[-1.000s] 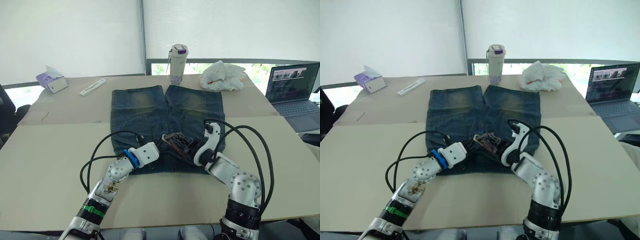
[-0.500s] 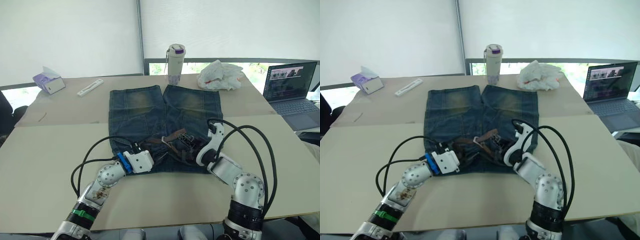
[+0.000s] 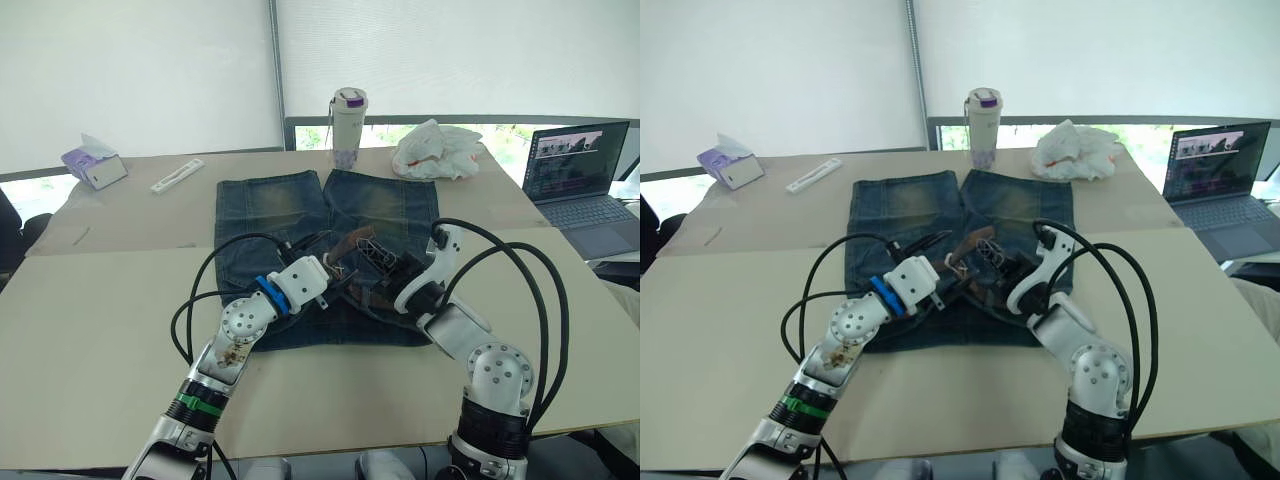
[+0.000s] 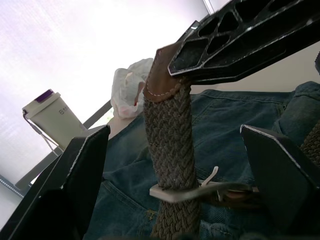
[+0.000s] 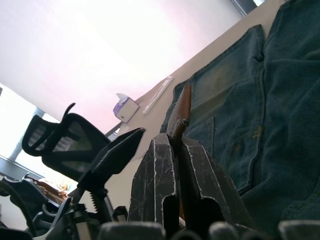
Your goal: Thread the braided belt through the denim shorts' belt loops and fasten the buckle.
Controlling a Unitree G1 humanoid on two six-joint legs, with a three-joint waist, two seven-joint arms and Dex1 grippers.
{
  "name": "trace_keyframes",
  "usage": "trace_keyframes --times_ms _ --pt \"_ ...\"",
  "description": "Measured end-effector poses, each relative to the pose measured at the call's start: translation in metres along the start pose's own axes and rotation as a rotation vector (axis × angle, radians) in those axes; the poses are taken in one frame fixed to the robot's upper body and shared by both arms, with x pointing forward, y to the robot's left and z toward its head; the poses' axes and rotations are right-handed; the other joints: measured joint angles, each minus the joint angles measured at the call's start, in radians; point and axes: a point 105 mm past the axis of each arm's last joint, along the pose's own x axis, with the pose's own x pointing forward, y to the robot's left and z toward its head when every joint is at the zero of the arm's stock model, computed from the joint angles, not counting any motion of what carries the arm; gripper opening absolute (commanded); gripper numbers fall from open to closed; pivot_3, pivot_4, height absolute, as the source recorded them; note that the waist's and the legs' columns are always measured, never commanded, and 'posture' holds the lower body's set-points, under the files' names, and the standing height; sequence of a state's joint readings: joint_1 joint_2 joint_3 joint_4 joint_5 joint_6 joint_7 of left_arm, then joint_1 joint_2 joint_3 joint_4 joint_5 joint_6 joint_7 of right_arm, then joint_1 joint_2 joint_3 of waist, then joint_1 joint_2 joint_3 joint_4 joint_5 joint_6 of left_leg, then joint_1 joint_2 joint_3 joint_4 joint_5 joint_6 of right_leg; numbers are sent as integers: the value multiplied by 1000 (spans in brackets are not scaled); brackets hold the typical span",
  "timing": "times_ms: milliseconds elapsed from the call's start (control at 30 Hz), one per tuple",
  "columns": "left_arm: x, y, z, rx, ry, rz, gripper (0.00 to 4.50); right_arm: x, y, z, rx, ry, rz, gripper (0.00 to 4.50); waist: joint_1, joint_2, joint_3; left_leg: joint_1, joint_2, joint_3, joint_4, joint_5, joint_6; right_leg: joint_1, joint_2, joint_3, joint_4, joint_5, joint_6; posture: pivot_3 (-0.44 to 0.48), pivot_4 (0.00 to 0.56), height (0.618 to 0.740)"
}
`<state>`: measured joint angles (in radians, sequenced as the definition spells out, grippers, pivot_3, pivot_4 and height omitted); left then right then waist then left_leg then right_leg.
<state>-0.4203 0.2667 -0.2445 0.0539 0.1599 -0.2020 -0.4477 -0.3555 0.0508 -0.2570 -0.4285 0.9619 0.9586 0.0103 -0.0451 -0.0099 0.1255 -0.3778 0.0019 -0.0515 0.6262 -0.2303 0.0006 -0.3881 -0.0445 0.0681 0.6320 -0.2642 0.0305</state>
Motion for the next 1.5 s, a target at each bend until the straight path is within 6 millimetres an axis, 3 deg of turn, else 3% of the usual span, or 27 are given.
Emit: trace_keyframes --times_ms 67,300,467,500,633,867,1067,1333,1500 --pt "1 3 2 18 -5 14 3299 1 1 -2 -6 10 1 0 1 0 0 0 0 0 0 0 0 0 0 0 0 0 0 0 150 740" --pt "2 3 6 100 -21 14 115 1 0 -2 -33 21 -14 0 3 0 0 0 0 0 0 0 0 0 0 0 0 0 0 0 150 740" --pt "3 3 5 136 -18 23 43 2 0 -1 -43 11 -28 0 2 0 0 0 0 0 0 0 0 0 0 0 0 0 0 0 150 740" --pt "3 2 6 137 -18 24 0 2 -1 -1 -48 10 -29 773 2 0 0 0 0 0 0 0 0 0 0 0 0 0 0 0 150 740" --pt "5 2 5 82 -14 42 0 -5 3 -3 -152 53 23 2152 5 0 0 -1 -1 0 0 0 0 0 -1 0 -1 0 0 0 150 740" --pt "2 16 -8 -325 -11 168 0 -27 -36 -17 -848 259 40 4461 0 -1 0 -1 -1 5 1 0 0 1 0 0 -2 -1 3 0 150 740" --pt "4 15 -5 -665 -59 153 0 -25 -43 -52 -993 402 158 4461 3 -1 1 -1 -1 4 2 0 0 1 1 0 -1 -1 2 0 150 740" --pt "2 26 -5 -1022 -99 221 0 -28 -47 -59 -1084 458 200 4461 16 -2 1 -1 -2 0 2 0 0 1 0 0 -1 -1 2 0 150 740" --pt "-4 50 2 -1315 -215 272 0 -44 -63 -78 -1026 613 180 4461 15 -2 1 -1 -2 0 2 0 0 2 0 0 -1 -1 2 0 150 740"
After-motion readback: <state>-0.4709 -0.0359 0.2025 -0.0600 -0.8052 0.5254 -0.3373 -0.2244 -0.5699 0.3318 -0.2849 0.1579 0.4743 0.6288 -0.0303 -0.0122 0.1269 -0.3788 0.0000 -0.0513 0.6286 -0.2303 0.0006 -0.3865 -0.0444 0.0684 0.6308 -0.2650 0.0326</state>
